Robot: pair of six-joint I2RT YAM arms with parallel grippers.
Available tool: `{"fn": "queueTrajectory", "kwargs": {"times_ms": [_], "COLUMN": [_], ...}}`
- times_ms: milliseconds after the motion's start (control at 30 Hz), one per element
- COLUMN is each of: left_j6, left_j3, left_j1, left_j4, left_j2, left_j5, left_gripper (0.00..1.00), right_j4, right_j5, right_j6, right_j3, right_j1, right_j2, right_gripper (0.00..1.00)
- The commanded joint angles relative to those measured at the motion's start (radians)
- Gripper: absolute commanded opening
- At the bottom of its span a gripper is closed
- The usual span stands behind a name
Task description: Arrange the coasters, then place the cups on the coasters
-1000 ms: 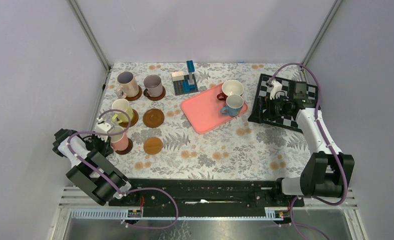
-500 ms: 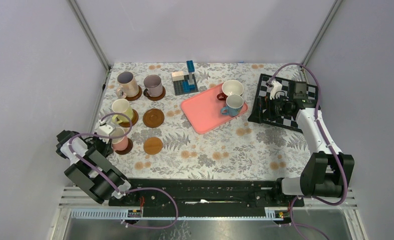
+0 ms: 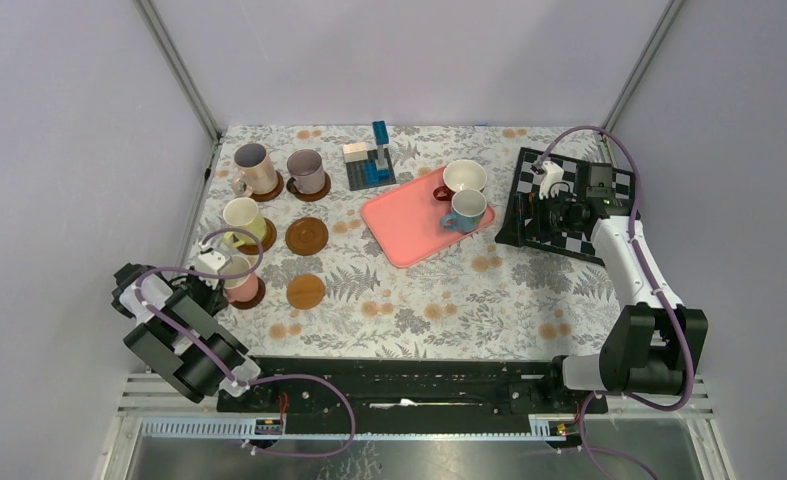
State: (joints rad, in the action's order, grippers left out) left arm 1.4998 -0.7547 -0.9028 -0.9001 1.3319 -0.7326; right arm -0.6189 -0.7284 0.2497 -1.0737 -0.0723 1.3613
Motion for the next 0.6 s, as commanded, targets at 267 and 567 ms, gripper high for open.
{"fn": "queueTrajectory", "kwargs": {"times_ms": [267, 567], "left_j6": [0.068, 0.056], "left_j3": [-0.007, -0.006], "left_j1": [-0.011, -0.019], "left_j4": [-0.033, -0.014], "left_j2": [0.013, 0.015], "left_j5": [-0.067, -0.045], "left_gripper": [0.11, 0.36], "right_j4": [0.004, 0.002], "right_j5": [-0.045, -0.046], "right_j6": [-0.004, -0.004], "right_j3": [-0.018, -0.019], "right_j1": [-0.003, -0.003], "right_j2": [-0.004, -0.008], "right_gripper": [0.98, 0.98]}}
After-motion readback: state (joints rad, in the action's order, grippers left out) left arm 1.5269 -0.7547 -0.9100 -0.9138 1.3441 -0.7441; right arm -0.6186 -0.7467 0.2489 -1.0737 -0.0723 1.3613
